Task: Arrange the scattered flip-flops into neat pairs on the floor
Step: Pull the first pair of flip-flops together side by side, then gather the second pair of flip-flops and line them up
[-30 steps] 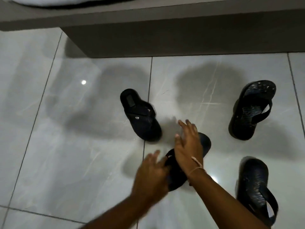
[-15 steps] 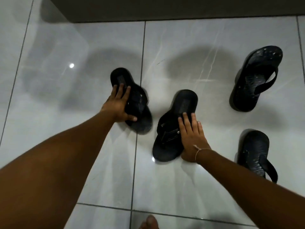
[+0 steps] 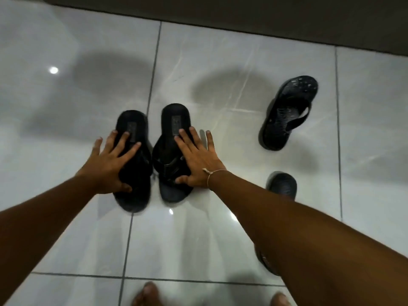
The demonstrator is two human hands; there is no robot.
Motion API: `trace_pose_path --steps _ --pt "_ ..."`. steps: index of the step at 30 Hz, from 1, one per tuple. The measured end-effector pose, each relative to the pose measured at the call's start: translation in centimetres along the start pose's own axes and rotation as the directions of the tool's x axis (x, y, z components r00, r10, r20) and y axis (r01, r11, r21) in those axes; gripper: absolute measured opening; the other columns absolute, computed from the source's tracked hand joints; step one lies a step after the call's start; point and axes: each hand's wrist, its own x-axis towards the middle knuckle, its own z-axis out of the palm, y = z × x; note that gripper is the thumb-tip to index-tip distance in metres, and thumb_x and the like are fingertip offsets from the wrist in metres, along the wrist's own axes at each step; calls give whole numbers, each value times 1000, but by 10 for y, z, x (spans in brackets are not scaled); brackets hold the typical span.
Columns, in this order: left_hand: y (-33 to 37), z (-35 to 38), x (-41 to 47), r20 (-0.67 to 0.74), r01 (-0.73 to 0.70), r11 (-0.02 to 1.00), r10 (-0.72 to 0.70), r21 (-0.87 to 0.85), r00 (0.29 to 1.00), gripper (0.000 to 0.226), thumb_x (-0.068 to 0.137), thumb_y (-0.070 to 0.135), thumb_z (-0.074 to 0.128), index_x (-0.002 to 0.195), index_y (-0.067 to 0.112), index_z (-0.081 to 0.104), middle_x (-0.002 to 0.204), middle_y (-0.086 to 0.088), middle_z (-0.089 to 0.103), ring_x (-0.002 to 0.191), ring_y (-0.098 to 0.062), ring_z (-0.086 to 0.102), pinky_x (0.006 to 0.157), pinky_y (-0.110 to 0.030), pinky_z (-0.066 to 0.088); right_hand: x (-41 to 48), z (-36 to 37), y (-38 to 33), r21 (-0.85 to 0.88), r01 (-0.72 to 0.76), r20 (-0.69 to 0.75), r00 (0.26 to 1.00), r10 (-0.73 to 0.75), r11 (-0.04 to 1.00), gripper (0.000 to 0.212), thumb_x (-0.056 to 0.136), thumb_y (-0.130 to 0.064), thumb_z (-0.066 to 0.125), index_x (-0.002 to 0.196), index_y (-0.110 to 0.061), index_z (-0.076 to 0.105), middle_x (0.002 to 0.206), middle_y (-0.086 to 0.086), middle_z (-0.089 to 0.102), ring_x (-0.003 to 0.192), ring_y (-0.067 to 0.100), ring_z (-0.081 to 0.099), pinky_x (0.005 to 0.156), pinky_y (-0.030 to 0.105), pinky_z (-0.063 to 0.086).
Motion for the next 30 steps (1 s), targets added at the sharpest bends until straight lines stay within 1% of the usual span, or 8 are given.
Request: trace_pose_path --steps 2,6,9,12,15,19,25,30 --pt "28 -11 -2 -76 22 999 -19 33 997 131 45 60 76 154 21 13 161 -21 6 146 -40 -15 108 -59 -24 -18 -9 27 62 -50 -101 993 56 997 99 82 -58 56 155 -19 2 165 7 -3 151 30 -10 119 60 -3" --pt "126 -37 -13 -159 -108 991 94 -80 983 113 49 51 66 150 16 30 159 -23 15 146 -46 1 112 -68 0 -56 -34 117 168 -335 -204 908 366 927 79 92 -34 46 155 -19 0 165 10 0 151 32 -5 121 52 2" --pt "229 -47 -7 -113 -279 941 261 -194 959 103 65 55 58 152 18 19 162 -19 3 147 -40 -13 117 -61 -4 -77 -47 184 172 -503 -125 842 525 847 73 95 -27 46 155 -13 7 164 13 -1 151 33 -7 122 46 0" --pt "330 -57 18 -99 -448 850 439 -277 893 102 74 60 57 152 15 10 163 -14 -4 148 -31 -16 119 -51 -8 -74 -45 215 155 -565 36 823 567 810 74 97 -31 46 155 -17 2 165 9 -7 151 29 -12 123 45 1" --pt "394 -56 43 -10 -438 864 450 -247 893 101 79 58 57 153 13 5 163 -12 -6 148 -29 -17 120 -47 -10 -70 -34 224 139 -559 80 829 554 817 77 97 -29 48 155 -20 -2 165 6 -7 151 26 -12 123 46 2" --pt "402 -35 66 82 -438 895 444 -80 892 95 86 50 55 154 14 -2 163 -7 -12 148 -27 -18 121 -52 -3 -77 -20 238 172 -528 39 847 530 832 77 97 -29 48 155 -26 -2 165 1 -8 151 23 -10 122 46 1" --pt "364 -27 76 61 -419 903 425 -92 903 94 87 53 49 153 18 -7 163 -3 -16 148 -24 -19 121 -50 -3 -110 -22 277 186 -594 69 803 593 783 80 95 -27 53 155 -26 0 165 -1 -6 151 24 -9 121 51 1" --pt "333 -45 105 86 -438 899 435 17 896 97 83 55 51 153 18 -6 163 -3 -14 148 -25 -17 120 -49 -6 -162 -6 278 209 -618 91 784 615 758 82 94 -25 53 155 -27 -2 165 -1 -7 151 23 -9 121 53 1"
